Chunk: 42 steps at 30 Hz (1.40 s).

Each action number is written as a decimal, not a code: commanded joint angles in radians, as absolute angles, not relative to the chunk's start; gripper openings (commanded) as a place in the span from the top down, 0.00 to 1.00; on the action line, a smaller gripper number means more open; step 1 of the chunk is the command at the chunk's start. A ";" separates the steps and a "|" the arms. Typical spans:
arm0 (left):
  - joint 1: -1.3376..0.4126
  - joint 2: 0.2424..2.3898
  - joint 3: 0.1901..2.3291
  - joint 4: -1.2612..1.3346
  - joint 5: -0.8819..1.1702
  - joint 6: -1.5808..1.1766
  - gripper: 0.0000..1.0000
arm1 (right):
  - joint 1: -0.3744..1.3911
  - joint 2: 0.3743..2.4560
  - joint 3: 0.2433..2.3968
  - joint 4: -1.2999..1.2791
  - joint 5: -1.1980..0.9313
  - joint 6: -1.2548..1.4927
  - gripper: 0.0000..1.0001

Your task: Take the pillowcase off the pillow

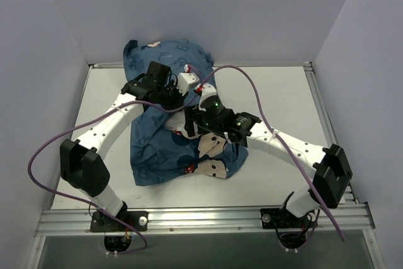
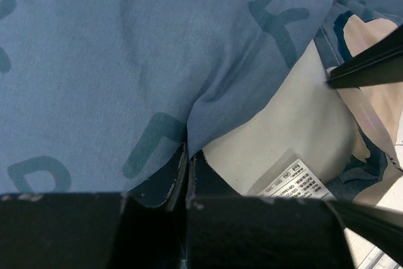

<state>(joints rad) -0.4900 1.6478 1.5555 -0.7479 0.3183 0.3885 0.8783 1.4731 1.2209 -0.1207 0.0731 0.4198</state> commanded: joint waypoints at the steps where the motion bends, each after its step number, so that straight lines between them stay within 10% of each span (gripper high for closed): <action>1: -0.500 1.615 1.598 -0.664 0.336 0.417 0.98 | 0.871 1.529 1.247 -0.097 0.028 0.373 0.30; 14: -0.459 1.652 1.638 -0.635 0.241 0.365 0.98 | 0.937 1.385 0.870 0.035 -0.020 0.517 0.38; 22: -0.457 1.641 1.614 -0.637 0.276 0.362 0.98 | 0.931 1.422 0.834 0.094 0.035 0.512 1.00; 40: -0.320 1.692 1.580 -0.571 0.165 0.474 0.98 | 0.973 1.213 0.391 0.288 0.025 0.672 1.00; 41: -0.346 1.660 1.545 -0.574 0.196 0.523 0.96 | 0.974 1.241 0.403 0.319 0.025 0.652 1.00; 42: -0.374 1.643 1.498 -0.601 0.234 0.546 0.73 | 0.971 1.262 0.414 0.330 0.025 0.641 1.00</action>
